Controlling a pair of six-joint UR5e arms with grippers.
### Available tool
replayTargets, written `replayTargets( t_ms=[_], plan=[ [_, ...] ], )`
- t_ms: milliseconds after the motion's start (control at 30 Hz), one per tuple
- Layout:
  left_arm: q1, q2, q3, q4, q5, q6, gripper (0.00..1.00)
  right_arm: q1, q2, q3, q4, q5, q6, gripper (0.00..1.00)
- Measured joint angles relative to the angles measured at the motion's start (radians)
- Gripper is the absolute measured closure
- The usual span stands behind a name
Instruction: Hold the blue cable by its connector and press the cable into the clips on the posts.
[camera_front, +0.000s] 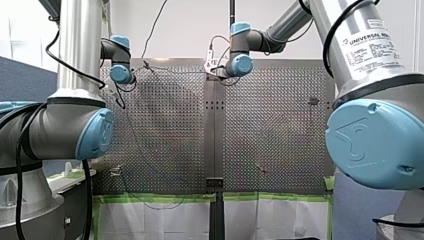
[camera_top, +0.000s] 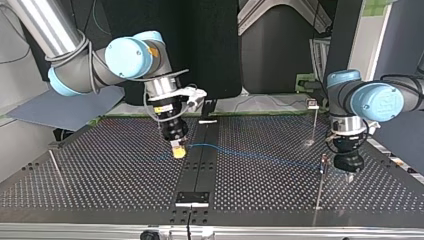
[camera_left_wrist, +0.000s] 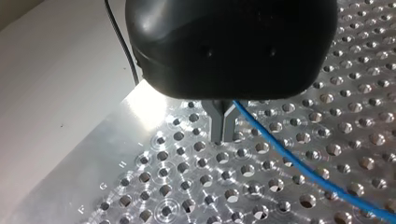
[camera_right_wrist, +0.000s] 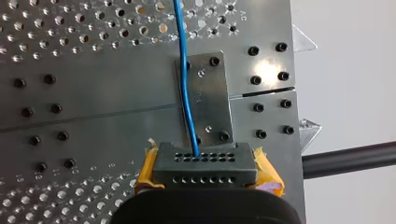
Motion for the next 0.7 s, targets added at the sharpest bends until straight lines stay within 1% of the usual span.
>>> replayTargets(
  t_ms=[167, 333, 467, 700],
  plan=[
    [-0.005, 0.000, 0.000, -0.024, -0.001, -0.005, 1.00, 0.004, -0.005, 0.000, 0.004, -0.001, 0.000, 1.00],
    [-0.013, 0.007, -0.005, -0.062, -0.011, 0.001, 1.00, 0.008, -0.033, 0.001, 0.013, -0.001, 0.000, 1.00],
    [-0.019, 0.031, -0.024, -0.098, -0.022, 0.011, 1.00, 0.011, -0.060, 0.001, 0.023, -0.001, 0.000, 1.00],
    [-0.029, 0.092, -0.073, -0.108, -0.046, 0.004, 1.00, 0.022, -0.078, 0.002, 0.059, -0.001, -0.001, 1.00]
  ],
)
